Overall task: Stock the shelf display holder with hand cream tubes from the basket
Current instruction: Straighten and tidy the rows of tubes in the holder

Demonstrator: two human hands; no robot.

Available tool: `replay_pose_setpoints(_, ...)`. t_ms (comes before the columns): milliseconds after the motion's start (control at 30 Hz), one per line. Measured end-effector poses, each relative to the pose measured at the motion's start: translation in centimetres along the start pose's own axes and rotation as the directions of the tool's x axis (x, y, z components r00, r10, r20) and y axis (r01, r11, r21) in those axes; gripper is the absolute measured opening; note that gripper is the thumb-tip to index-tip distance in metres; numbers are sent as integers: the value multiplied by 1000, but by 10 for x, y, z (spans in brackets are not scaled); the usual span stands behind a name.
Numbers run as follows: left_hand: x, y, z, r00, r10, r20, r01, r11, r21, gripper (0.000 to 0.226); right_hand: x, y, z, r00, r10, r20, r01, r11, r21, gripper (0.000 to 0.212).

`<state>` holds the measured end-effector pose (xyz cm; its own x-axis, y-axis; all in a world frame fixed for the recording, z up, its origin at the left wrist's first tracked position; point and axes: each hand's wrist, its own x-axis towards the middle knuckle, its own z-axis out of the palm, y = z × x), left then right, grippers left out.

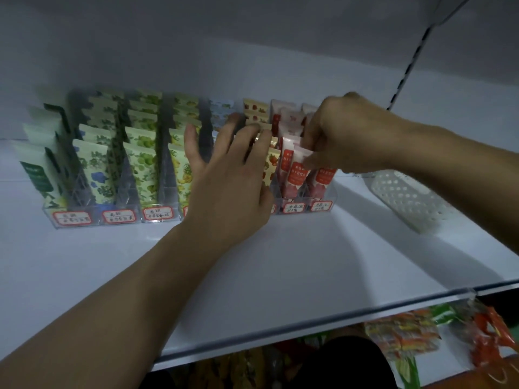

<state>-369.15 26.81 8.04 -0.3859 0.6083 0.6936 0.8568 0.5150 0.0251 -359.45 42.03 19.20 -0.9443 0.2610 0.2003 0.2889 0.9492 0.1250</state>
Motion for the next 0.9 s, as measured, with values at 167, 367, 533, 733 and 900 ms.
replay_pose_setpoints(167, 1, 0, 2, 1000, -1, -19, 1, 1000, -20, 71, 4, 0, 13, 999, 48, 13, -48, 998, 44, 17)
replay_pose_setpoints(367, 0, 1, 0, 1000, -1, -22, 1, 1000, 6, 73, 2, 0, 17, 999, 45, 24, -47, 995, 91, 14)
replay_pose_setpoints(533, -1, 1, -3, 1000, 2, -2, -2, 999, 34, 73, 3, -6, -6, 987, 67, 144, -69, 998, 8, 24)
replay_pose_setpoints(733, 1, 1, -4, 1000, 4, -14, -4, 1000, 16, 70, 32, 8, -18, 993, 65, -99, -55, 993, 100, 21)
replay_pose_setpoints(900, 1, 1, -5, 1000, 0, 1, 0, 1000, 1, 70, 52, 8, 3, 996, 80, -40, -72, 981, 181, 21)
